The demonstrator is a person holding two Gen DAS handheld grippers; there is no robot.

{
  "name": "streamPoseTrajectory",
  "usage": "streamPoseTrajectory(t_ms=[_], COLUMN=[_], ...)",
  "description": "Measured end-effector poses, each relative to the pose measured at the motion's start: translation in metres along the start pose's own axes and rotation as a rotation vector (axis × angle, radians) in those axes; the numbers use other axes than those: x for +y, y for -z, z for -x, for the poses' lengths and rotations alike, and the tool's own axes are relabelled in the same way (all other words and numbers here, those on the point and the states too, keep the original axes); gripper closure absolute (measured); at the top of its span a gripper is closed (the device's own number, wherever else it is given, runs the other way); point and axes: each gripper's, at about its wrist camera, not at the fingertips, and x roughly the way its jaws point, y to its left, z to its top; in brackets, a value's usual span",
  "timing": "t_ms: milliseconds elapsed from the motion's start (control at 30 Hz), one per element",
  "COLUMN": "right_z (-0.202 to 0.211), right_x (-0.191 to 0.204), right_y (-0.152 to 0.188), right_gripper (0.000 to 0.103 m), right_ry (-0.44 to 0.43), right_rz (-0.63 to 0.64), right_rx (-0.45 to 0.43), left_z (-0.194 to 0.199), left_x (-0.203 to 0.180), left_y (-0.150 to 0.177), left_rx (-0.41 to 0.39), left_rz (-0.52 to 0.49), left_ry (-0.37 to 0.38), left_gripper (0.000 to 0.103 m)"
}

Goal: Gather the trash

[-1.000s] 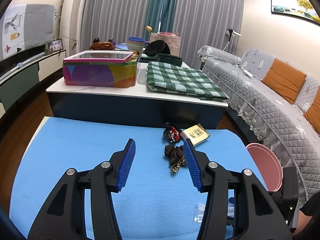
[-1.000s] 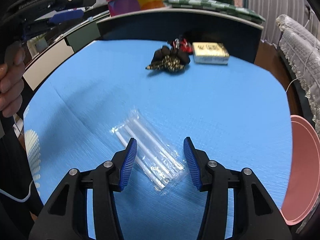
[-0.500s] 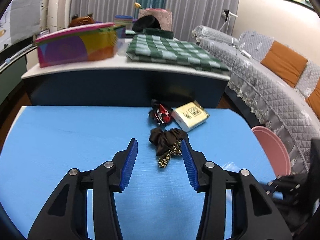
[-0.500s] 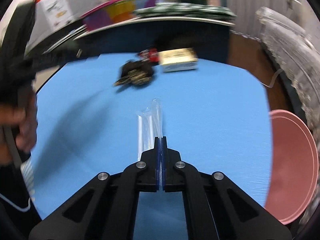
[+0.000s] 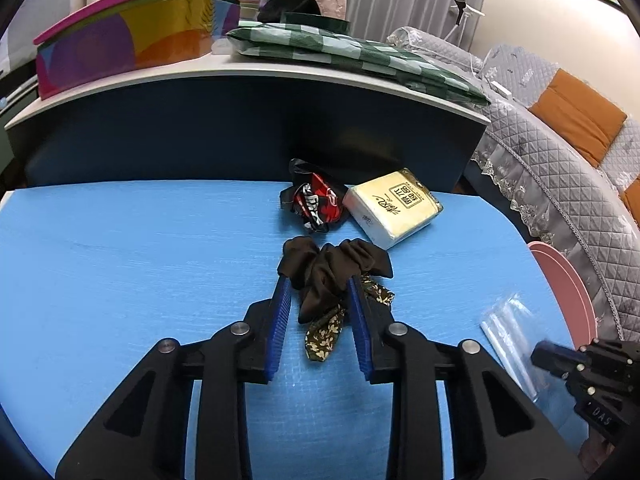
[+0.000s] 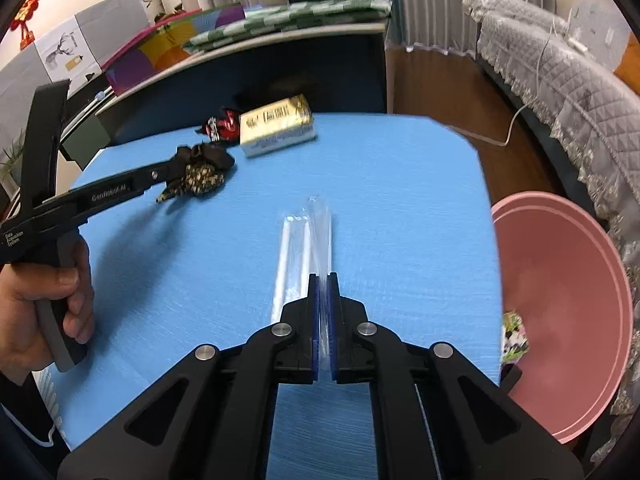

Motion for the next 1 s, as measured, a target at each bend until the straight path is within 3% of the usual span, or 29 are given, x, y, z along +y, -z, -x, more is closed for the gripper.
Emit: streamPoseTrajectory(t_ms=[333,1000], right_z=[-0.004,0.039], right_x=[0.007,0.008], right_y=[-0.002,-0.010], right_gripper=[0.101,0.102], right_ry=[-0.007,0.046], right_rz=[0.026,0.012], right_rx=[0.006,-0.142], left_z=[0.000,0.051], left_x=[-0.008,-0.030], left_y=[-0.001,0.002], left_rx=[0.001,-0.067], left_rz=[-0.033,-0.083], left_ry=[0.010,0.016], left_gripper=[0.096,0.098])
